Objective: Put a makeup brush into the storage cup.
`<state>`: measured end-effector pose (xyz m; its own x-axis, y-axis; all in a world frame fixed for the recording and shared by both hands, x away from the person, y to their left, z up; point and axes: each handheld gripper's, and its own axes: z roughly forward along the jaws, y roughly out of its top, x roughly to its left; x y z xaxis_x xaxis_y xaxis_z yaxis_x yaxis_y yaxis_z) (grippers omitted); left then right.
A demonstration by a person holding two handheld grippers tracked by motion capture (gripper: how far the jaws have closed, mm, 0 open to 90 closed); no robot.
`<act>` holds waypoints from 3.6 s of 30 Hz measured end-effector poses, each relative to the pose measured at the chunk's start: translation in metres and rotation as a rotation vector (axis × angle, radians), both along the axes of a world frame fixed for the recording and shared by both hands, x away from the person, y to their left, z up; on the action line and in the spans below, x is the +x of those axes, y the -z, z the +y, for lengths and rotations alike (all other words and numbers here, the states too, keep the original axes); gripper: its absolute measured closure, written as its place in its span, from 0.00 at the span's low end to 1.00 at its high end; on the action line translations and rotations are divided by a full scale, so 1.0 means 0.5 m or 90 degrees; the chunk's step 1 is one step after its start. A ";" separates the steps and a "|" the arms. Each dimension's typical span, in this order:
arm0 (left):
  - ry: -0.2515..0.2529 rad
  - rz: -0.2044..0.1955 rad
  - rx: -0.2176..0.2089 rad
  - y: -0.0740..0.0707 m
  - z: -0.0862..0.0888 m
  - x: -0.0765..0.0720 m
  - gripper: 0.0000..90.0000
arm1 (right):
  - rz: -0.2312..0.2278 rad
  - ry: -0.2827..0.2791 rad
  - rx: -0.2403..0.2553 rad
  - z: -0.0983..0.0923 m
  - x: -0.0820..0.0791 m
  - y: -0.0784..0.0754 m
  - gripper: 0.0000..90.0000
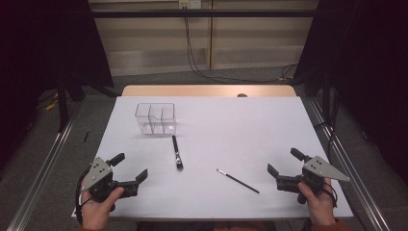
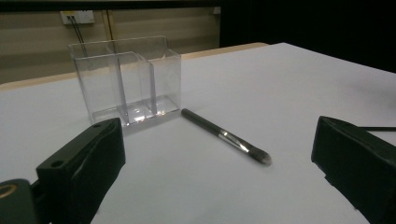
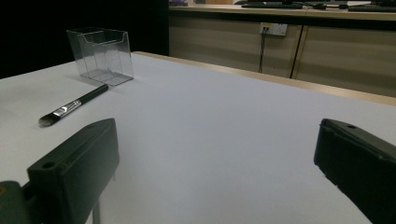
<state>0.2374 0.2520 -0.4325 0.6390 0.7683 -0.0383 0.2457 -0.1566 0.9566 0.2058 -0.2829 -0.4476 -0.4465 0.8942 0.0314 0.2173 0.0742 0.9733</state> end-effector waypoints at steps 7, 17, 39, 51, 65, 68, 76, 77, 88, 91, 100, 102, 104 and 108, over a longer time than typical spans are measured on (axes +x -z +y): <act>0.006 0.003 0.003 -0.004 -0.016 0.007 0.03 | -0.001 -0.007 -0.007 0.006 0.000 0.000 0.00; 0.027 -0.007 -0.008 -0.014 -0.035 0.031 0.02 | 0.004 -0.010 -0.001 0.007 0.002 0.001 0.00; 0.035 -0.015 0.021 -0.037 -0.085 0.103 0.03 | 0.008 -0.017 -0.007 0.010 0.004 0.003 0.00; 0.031 -0.028 0.023 -0.053 -0.117 0.145 0.04 | 0.009 -0.025 -0.010 0.012 0.006 0.004 0.00; 0.036 0.003 0.039 -0.057 -0.158 0.197 0.05 | 0.010 -0.036 -0.014 0.014 0.005 0.004 0.00; 0.031 0.018 0.052 -0.054 -0.161 0.206 0.05 | 0.009 -0.037 -0.015 0.015 0.006 0.004 0.00; 0.013 0.084 0.092 -0.046 -0.160 0.221 0.06 | 0.014 -0.037 -0.012 0.013 0.006 0.004 0.00; 0.012 0.096 0.093 -0.045 -0.160 0.223 0.06 | 0.014 -0.036 -0.012 0.013 0.006 0.004 0.00; 0.004 0.210 0.162 -0.040 -0.179 0.243 0.06 | 0.019 -0.043 -0.024 0.015 0.007 0.005 0.00; 0.007 0.235 0.182 -0.037 -0.189 0.248 0.06 | 0.020 -0.044 -0.026 0.015 0.007 0.005 0.00; 0.019 0.322 0.217 -0.036 -0.217 0.260 0.11 | 0.020 -0.045 -0.028 0.014 0.007 0.005 0.00; 0.022 0.350 0.229 -0.036 -0.221 0.267 0.11 | 0.020 -0.047 -0.030 0.015 0.007 0.005 0.00; 0.016 0.372 0.250 -0.034 -0.226 0.274 0.11 | 0.020 -0.047 -0.030 0.015 0.007 0.005 0.00; 0.015 0.407 0.277 -0.026 -0.235 0.286 0.10 | 0.021 -0.048 -0.032 0.015 0.007 0.005 0.00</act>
